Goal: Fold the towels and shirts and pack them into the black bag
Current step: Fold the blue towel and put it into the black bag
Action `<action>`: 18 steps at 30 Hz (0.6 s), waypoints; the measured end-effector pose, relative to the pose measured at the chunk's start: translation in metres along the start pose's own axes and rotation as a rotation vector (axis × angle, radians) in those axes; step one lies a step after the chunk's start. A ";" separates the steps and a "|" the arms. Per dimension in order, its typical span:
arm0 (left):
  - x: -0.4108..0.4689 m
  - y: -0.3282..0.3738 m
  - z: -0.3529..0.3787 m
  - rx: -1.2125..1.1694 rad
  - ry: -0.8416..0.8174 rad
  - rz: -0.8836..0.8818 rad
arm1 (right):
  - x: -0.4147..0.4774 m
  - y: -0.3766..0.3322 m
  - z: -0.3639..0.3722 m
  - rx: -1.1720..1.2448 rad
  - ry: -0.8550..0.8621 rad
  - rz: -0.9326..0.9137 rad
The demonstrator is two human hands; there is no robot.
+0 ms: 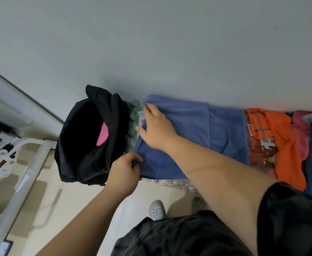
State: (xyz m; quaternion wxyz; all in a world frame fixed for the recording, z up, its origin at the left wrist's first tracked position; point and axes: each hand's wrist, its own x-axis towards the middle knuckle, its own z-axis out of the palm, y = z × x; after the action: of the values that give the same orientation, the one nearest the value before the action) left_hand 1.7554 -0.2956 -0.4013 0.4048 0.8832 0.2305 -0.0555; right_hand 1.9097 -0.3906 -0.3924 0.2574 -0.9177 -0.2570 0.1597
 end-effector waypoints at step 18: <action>0.010 0.074 0.042 0.537 -0.156 0.349 | -0.080 0.133 -0.049 -0.151 0.137 0.255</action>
State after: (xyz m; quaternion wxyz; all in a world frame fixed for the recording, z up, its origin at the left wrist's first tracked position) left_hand 1.8014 -0.3652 -0.3815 0.1775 0.9775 0.0211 -0.1117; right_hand 1.9175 -0.5521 -0.4131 0.1823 -0.9683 -0.1314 0.1087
